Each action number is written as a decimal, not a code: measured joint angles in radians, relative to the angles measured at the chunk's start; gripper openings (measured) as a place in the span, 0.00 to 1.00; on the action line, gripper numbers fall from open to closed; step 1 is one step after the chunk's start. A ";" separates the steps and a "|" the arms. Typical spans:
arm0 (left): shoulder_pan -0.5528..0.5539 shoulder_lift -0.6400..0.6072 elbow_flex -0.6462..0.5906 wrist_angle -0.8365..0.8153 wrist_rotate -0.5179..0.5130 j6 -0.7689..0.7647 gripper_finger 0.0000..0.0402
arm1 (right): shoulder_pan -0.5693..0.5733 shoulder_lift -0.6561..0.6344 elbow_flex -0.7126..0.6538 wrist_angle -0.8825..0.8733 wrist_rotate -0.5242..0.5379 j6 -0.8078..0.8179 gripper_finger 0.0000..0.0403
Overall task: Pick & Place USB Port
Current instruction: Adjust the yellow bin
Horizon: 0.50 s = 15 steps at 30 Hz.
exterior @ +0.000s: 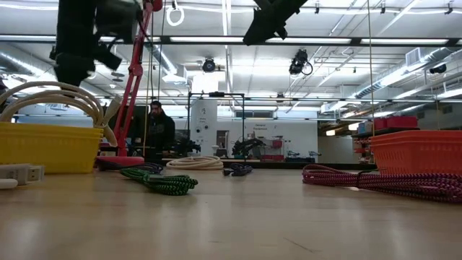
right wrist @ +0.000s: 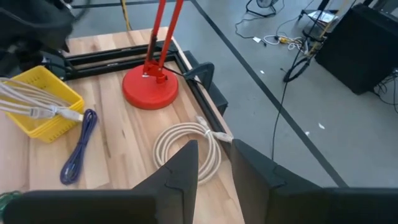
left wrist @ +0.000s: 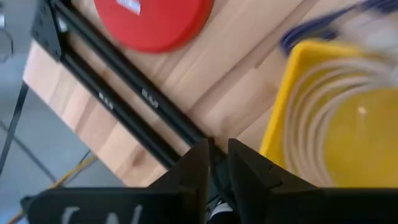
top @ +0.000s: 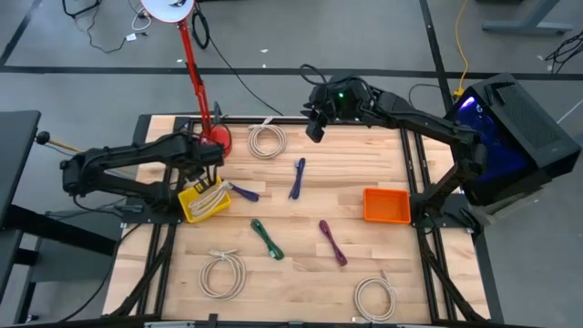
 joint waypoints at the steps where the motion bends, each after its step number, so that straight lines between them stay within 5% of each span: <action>1: 0.012 -0.007 -0.024 0.009 0.002 0.006 0.14 | 0.003 0.000 0.000 -0.003 0.000 0.002 0.24; 15: 0.132 -0.119 -0.223 0.227 0.135 0.024 0.14 | 0.016 0.000 0.000 -0.007 0.000 0.010 0.24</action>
